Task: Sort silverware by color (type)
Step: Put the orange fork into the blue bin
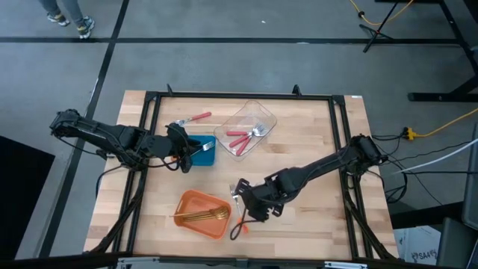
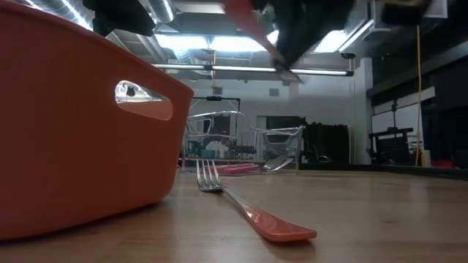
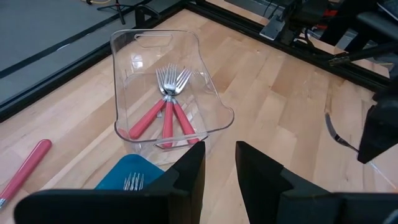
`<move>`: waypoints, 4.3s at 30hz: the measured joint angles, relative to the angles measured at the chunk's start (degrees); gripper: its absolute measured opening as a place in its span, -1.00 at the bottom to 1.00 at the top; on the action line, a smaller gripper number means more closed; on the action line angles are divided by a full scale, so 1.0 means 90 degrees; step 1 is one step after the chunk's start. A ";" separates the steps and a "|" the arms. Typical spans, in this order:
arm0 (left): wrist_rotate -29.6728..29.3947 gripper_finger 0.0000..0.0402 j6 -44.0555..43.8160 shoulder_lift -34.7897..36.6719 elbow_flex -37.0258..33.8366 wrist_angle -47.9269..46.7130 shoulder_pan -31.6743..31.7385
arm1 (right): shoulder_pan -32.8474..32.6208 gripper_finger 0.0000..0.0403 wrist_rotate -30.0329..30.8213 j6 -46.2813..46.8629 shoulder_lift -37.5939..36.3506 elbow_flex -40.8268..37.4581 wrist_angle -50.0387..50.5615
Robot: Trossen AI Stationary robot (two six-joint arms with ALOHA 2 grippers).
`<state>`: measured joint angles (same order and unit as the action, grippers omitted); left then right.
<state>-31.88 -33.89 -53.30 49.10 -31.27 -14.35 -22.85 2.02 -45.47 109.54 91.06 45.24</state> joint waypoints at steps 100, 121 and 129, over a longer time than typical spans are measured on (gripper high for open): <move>-0.2684 -0.59 0.2004 0.0024 0.0000 0.1052 0.0010 | 0.2840 -0.99 -0.0514 0.1442 0.2336 0.0515 -0.6142; -0.2688 -0.59 0.2004 0.0024 0.0000 0.1038 0.0010 | 0.3043 -0.99 -0.0515 0.3191 0.2336 0.0515 -0.5698; -0.2688 -0.59 0.2004 0.0024 0.0000 0.1040 0.0010 | 0.3043 -0.99 -0.0515 0.3191 0.2334 0.0515 -0.5684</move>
<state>-56.07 -15.86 -53.08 49.10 -21.91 -14.26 4.54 -2.61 -16.75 130.54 95.70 -5.91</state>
